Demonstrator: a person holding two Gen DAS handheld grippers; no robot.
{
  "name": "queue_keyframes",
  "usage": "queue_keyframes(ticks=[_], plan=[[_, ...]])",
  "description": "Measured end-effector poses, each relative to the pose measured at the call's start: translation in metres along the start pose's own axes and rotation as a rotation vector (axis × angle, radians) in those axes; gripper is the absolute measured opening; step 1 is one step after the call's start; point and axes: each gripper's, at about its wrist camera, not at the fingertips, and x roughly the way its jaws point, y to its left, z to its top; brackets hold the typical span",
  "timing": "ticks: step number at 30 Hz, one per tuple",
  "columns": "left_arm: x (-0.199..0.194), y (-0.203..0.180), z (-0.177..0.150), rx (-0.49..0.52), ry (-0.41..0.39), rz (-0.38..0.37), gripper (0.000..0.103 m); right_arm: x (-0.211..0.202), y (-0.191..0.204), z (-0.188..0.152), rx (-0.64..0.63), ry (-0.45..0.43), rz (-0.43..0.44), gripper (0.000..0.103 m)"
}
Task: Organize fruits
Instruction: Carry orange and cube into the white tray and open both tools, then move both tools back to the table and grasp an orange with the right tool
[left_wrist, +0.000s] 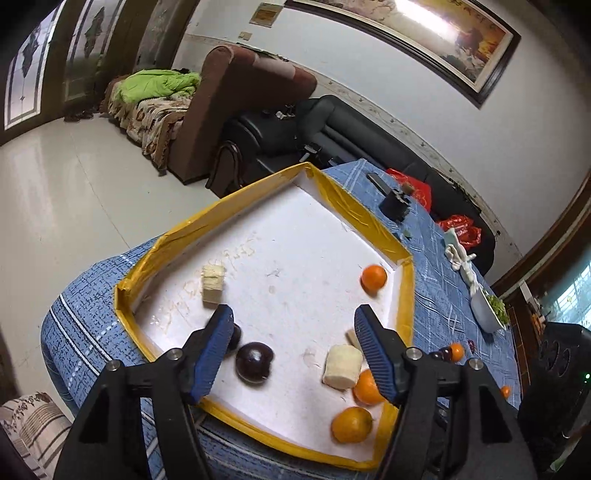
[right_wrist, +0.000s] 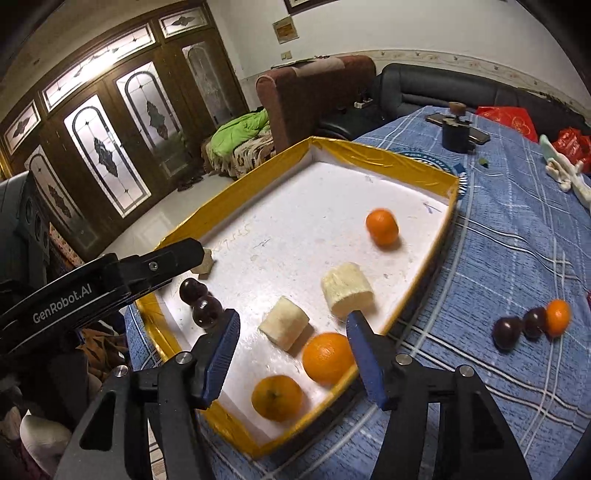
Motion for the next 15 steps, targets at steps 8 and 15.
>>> queue_keyframes(ticks=[8, 15], plan=[[-0.008, -0.048, -0.017, 0.130, 0.020, -0.034, 0.084, -0.040, -0.055, -0.026, 0.122, -0.030, -0.038, 0.067], [0.002, -0.089, -0.039, 0.237, 0.096, -0.092, 0.085, -0.095, -0.144, -0.069, 0.261, -0.061, -0.198, 0.068]])
